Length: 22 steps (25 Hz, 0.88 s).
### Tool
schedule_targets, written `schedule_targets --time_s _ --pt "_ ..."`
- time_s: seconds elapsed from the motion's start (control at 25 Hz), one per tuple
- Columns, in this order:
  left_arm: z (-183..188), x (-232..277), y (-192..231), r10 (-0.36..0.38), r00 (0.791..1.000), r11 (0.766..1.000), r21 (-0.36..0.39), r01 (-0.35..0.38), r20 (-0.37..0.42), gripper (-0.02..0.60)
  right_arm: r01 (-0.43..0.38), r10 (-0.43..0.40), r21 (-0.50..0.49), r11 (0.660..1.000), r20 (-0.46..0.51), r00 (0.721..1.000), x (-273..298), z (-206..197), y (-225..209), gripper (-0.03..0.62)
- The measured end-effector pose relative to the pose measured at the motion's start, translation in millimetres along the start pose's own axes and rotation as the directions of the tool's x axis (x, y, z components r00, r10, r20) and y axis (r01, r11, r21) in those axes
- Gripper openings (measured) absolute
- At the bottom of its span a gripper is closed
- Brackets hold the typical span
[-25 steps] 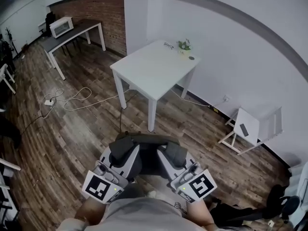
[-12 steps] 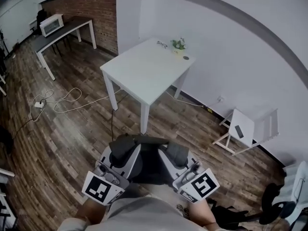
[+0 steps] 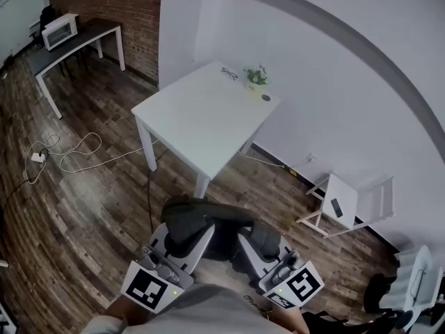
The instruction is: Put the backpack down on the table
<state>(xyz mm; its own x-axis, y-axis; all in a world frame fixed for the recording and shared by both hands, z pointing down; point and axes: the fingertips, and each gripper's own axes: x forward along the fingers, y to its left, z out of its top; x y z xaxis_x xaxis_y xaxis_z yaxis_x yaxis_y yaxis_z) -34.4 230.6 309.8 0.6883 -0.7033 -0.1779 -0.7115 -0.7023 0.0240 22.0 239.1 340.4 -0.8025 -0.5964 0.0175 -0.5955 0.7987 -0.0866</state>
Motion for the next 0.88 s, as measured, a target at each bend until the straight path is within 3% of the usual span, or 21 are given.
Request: schedule_targets --time_s 0.32,0.64,0.88 --pt "3 30 93 -0.070 0.997 0.997 0.017 0.070 -0.025 0.044 0.053 -0.053 -0.020 0.998 0.001 0.999 94 19 -50 0.040" --pt "11 77 159 -0.031 0.999 0.999 0.036 0.031 -0.016 0.044 0.031 -0.031 -0.053 0.998 0.004 1.000 150 39 -97 0.040" --pt "16 130 186 0.022 1.000 0.998 0.066 -0.022 0.004 0.044 -0.010 0.011 -0.051 0.999 0.022 1.000 170 52 -147 0.040"
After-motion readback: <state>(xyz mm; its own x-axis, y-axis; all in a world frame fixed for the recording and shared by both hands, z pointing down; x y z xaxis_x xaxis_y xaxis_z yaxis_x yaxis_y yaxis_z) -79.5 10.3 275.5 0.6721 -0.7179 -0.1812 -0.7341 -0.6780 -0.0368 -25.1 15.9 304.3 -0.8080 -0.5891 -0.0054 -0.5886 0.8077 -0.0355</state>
